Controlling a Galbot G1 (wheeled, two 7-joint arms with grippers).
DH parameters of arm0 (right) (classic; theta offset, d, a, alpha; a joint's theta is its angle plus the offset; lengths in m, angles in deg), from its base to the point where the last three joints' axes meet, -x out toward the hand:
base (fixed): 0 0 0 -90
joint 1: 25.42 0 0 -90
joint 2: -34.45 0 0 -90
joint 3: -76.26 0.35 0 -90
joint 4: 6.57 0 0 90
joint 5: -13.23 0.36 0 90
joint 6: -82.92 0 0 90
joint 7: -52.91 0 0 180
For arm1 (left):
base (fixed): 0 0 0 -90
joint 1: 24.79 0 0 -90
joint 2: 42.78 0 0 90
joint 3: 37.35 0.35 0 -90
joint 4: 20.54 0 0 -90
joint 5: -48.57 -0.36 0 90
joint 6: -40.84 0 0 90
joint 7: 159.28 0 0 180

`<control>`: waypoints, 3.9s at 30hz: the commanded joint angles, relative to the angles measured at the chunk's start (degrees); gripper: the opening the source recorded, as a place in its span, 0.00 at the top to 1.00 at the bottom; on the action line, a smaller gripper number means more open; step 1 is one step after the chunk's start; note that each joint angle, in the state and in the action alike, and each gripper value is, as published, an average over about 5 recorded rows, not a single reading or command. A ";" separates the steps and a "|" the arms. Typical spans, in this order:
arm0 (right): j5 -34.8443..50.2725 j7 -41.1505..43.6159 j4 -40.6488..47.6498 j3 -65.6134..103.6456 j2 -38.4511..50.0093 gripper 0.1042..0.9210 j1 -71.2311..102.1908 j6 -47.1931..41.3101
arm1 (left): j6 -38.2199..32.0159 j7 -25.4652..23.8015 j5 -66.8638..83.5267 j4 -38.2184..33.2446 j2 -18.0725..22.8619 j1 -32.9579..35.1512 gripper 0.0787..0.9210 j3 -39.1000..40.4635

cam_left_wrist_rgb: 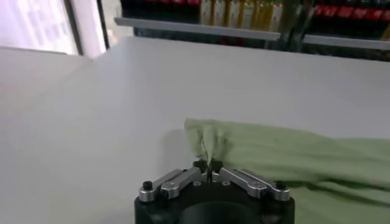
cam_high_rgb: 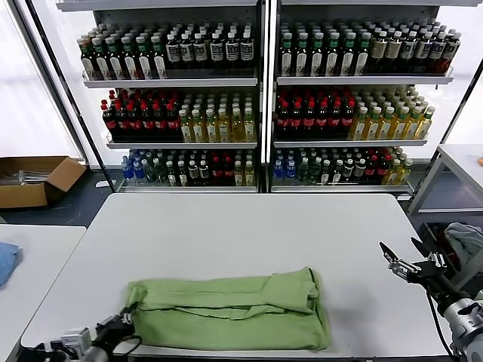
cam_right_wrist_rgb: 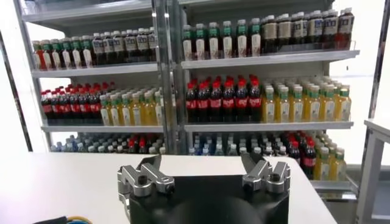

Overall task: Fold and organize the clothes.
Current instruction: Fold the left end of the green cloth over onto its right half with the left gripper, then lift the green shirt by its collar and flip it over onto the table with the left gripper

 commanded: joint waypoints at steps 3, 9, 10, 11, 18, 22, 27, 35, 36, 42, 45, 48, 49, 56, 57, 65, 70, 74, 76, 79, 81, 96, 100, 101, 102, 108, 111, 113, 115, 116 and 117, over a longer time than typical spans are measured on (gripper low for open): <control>0.22 -0.04 -0.09 0.02 0.76 0.12 -0.26 -0.08 | -1.46 -6.44 10.80 13.13 -17.87 0.22 0.99 -25.64; 0.58 -0.11 -0.14 -0.05 1.26 0.12 -0.37 -0.02 | -1.01 -8.02 11.28 17.61 -23.87 -1.89 0.99 -26.63; 0.65 -0.11 -0.19 0.02 1.34 0.12 -0.32 -0.01 | -0.67 -7.95 11.35 17.40 -24.20 -2.49 0.99 -26.35; 0.69 -0.09 -0.22 0.11 1.42 0.12 -0.25 -0.01 | -0.23 -7.85 11.52 16.81 -24.28 -3.10 0.99 -26.04; 0.76 -0.24 -0.29 1.26 1.83 0.12 0.78 0.01 | 3.79 -4.74 18.92 8.98 -21.98 -6.29 0.99 -23.45; 0.85 -0.35 -0.06 1.62 1.98 0.12 0.88 -0.09 | 4.28 -1.39 23.20 3.07 -20.40 -6.63 0.99 -21.59; 0.85 -0.74 -0.70 1.59 1.14 0.12 0.65 -1.00 | 3.25 7.53 30.44 -4.20 -16.34 -8.14 0.99 -16.12; 0.73 -0.84 -1.64 2.08 0.08 0.12 1.87 -1.19 | 1.63 10.87 30.24 -9.78 -10.08 -8.00 0.99 -5.21; 0.68 -0.87 -1.68 2.11 0.00 0.12 2.02 -1.20 | 1.60 10.94 29.77 -9.98 -9.42 -8.11 0.99 -4.02; 0.47 -1.16 -2.27 2.12 -0.73 0.12 2.40 -1.45 | -0.25 11.33 27.23 -10.59 -5.50 -9.71 0.99 2.09; 0.39 -1.19 -2.34 2.21 -1.01 0.12 2.63 -1.43 | -0.57 10.64 26.69 -11.14 -4.23 -9.20 0.99 3.80; 0.36 -1.24 -2.42 2.34 -1.22 0.12 2.81 -1.43 | -0.42 9.78 24.90 -11.50 -3.02 -8.10 0.99 5.89; 0.35 -1.28 -2.49 2.36 -1.29 0.12 2.85 -1.45 | -0.40 9.51 24.00 -11.48 -2.58 -7.83 0.99 6.65; 0.23 -1.57 -3.40 2.48 -2.18 0.12 3.24 -1.82 | -1.68 6.40 12.84 -10.87 2.18 -5.93 0.99 13.72; 0.23 -1.57 -3.54 2.56 -2.29 0.12 3.39 -1.84 | -1.84 6.04 11.74 -10.68 2.85 -5.70 0.99 14.78; 0.37 -1.49 -4.36 3.60 -2.58 0.12 4.40 -1.76 | -2.12 3.97 6.77 -7.90 5.35 -5.51 0.99 21.68; 0.38 -1.44 -4.52 3.62 -2.70 0.12 4.56 -1.60 | -1.73 1.75 3.73 -6.12 5.05 -5.00 0.99 23.93; 0.65 -1.47 -4.67 3.62 -2.71 0.12 4.40 -1.56 | -0.97 0.62 2.12 -5.99 4.74 -4.41 0.95 23.78; 0.82 -1.51 -4.75 3.58 -2.75 0.12 4.40 -1.55 | -0.54 0.96 2.34 -7.17 4.94 -4.32 0.90 23.16; 0.88 -1.71 -4.56 3.43 -2.92 0.12 4.31 -1.56 | -0.11 1.17 3.01 -10.38 5.09 -3.54 0.81 21.56; 0.87 -1.79 -4.41 3.34 -2.99 0.12 4.24 -1.55 | 0.35 0.84 3.87 -12.78 4.57 -2.36 0.75 19.50; 0.40 -1.62 -4.50 2.08 -3.47 0.12 4.42 -0.73 | 1.69 -5.62 6.14 -2.87 -8.03 -5.11 0.21 -7.01; 0.32 -1.58 -4.84 2.03 -3.54 0.12 4.73 -0.71 | 0.91 -6.68 4.68 2.91 -6.89 -6.16 0.13 -5.39; 0.31 -1.56 -4.93 2.11 -3.52 0.12 4.91 -0.68 | 0.73 -7.08 4.45 4.53 -6.59 -6.34 0.13 -5.24; 0.31 -1.53 -5.01 2.20 -3.48 0.12 5.15 -0.64 | 0.56 -7.54 4.36 5.99 -6.51 -6.46 0.12 -5.20; 0.07 -1.39 -5.36 2.15 -3.68 0.12 5.86 -0.40 | 0.75 -9.62 6.11 11.49 -6.92 -6.64 0.12 -4.43; -0.18 -1.42 -5.52 1.82 -3.90 0.12 5.56 -0.44 | 1.02 -10.49 6.30 11.41 -6.43 -6.46 0.12 -3.37; -0.27 -1.45 -5.71 1.72 -4.04 0.12 5.40 -0.48 | 1.10 -11.20 6.04 11.37 -5.90 -6.52 0.12 -2.50; -0.26 -1.46 -5.96 1.83 -4.15 0.12 5.46 -0.52 | 1.15 -11.69 5.83 11.61 -5.46 -6.88 0.12 -1.62; -0.25 -1.45 -6.09 1.95 -4.19 0.12 5.57 -0.53 | 1.19 -11.79 5.78 11.80 -5.27 -7.16 0.12 -1.17; -0.23 -1.44 -6.20 2.09 -4.23 0.12 5.70 -0.52 | 1.23 -11.86 5.80 11.96 -5.15 -7.44 0.12 -0.74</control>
